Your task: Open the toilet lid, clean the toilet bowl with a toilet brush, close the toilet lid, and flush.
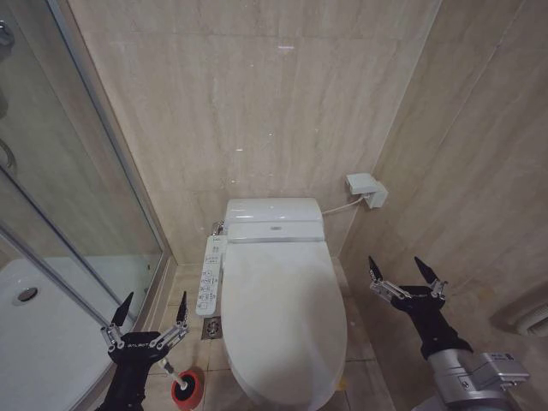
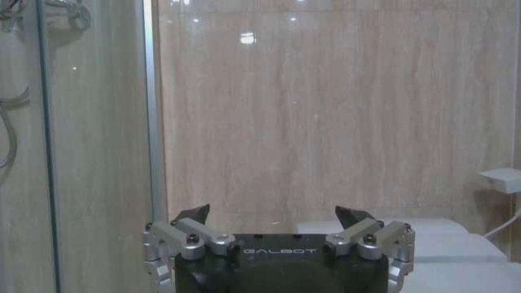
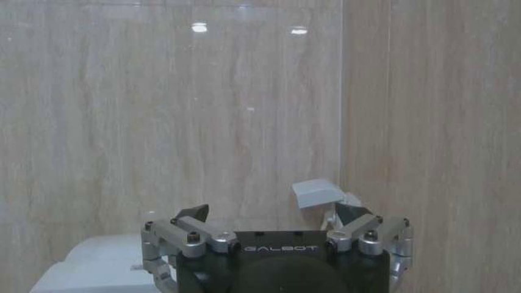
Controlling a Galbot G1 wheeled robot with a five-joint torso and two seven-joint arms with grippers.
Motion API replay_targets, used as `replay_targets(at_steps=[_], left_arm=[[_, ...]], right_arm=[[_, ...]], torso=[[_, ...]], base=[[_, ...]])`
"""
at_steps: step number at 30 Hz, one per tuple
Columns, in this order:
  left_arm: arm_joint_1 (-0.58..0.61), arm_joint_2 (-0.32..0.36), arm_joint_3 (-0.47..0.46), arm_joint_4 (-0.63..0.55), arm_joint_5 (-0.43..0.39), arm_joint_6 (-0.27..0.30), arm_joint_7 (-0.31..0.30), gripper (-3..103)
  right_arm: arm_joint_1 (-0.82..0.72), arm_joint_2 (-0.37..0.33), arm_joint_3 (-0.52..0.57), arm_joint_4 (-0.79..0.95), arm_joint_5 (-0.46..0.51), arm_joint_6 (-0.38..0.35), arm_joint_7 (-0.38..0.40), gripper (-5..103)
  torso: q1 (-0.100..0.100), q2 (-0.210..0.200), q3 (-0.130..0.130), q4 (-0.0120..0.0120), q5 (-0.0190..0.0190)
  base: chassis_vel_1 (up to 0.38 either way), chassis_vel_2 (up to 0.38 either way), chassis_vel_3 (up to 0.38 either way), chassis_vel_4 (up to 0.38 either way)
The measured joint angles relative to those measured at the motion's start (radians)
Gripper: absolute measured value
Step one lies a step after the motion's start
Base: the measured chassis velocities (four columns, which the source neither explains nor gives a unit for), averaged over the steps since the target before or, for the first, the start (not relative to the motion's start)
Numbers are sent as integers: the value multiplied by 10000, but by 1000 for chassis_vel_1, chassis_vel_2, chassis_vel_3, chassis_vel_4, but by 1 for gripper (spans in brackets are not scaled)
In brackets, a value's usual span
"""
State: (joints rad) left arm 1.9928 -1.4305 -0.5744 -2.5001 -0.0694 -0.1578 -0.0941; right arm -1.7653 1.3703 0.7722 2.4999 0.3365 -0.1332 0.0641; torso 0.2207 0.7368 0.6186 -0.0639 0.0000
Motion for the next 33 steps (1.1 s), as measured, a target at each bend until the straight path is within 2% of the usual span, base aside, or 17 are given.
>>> replay_targets(at_steps=[33], left_arm=[[0, 0, 0, 0, 0, 0, 0, 100]], right_arm=[[0, 0, 0, 0, 1, 0, 0, 100]], torso=[[0, 0, 0, 0, 0]], base=[[0, 0, 0, 0]])
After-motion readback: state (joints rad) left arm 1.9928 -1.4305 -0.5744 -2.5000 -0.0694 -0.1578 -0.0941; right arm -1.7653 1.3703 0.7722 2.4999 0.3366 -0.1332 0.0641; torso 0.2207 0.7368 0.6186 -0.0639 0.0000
